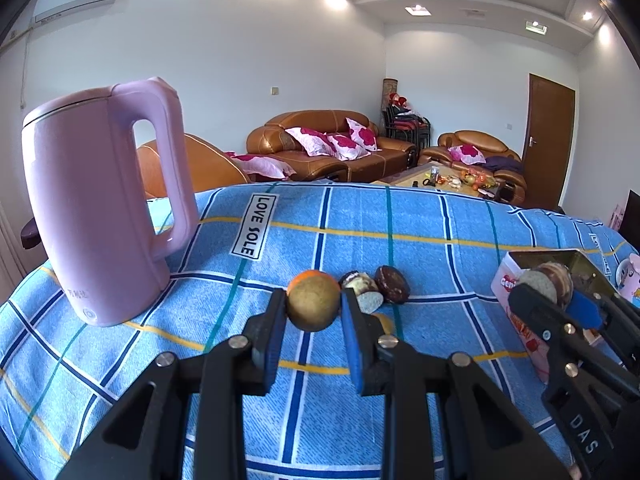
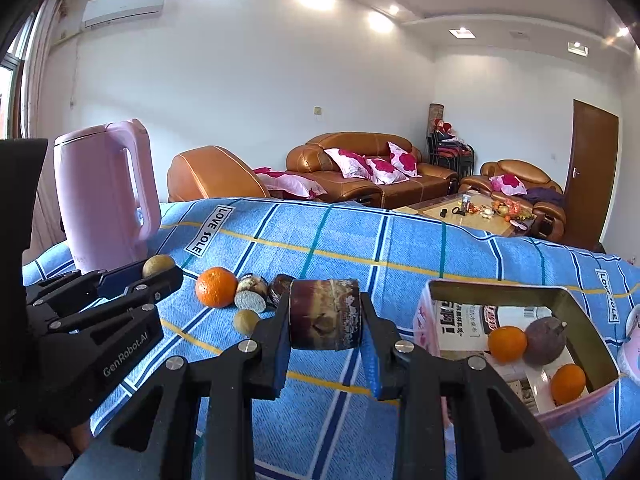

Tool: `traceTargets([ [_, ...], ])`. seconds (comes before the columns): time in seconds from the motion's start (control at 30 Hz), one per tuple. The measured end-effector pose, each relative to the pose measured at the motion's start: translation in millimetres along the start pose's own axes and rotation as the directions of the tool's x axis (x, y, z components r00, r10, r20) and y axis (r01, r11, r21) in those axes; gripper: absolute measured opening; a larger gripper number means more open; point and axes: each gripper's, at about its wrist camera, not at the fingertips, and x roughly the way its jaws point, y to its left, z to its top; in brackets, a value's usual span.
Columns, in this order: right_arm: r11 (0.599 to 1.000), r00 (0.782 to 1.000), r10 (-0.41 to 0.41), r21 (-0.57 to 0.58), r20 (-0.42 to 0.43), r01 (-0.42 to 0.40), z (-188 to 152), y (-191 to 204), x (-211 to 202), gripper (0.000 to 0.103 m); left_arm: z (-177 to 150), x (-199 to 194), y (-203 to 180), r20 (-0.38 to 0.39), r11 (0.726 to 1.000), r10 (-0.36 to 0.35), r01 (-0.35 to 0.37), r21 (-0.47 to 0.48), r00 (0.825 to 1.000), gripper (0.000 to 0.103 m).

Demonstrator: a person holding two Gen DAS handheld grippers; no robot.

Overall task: Organize fruits
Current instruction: 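Carry the kiwi and the brown can over the tin box with both tools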

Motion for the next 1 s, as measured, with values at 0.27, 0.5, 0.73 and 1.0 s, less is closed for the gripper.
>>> traceTargets([
  [0.27, 1.0, 1.0, -0.03, 0.003, -0.003, 0.03, -7, -18, -13, 0.032, -4, -5, -11, -0.006, 1.0, -0.007, 0.007, 0.013, 1.0, 0.028],
  [0.5, 0.998, 0.998, -0.069, 0.013, -0.002, 0.069, -11, -41, -21, 0.032, -7, -10, -26, -0.006, 0.999, -0.019, 0.019, 0.032, 1.0, 0.028],
  [0.73, 0.994, 0.994, -0.107, 0.029, -0.003, 0.107, -12, -64, -24, 0.032, -7, -13, -48, -0.002, 0.998, -0.036, 0.037, 0.059, 0.999, 0.028],
  [1.0, 0.986, 0.987, -0.162, 0.035, 0.002, 0.162, -13, -91, -30, 0.032, -6, -11, -74, -0.024, 0.994, -0.087, 0.088, 0.061, 0.996, 0.028],
])
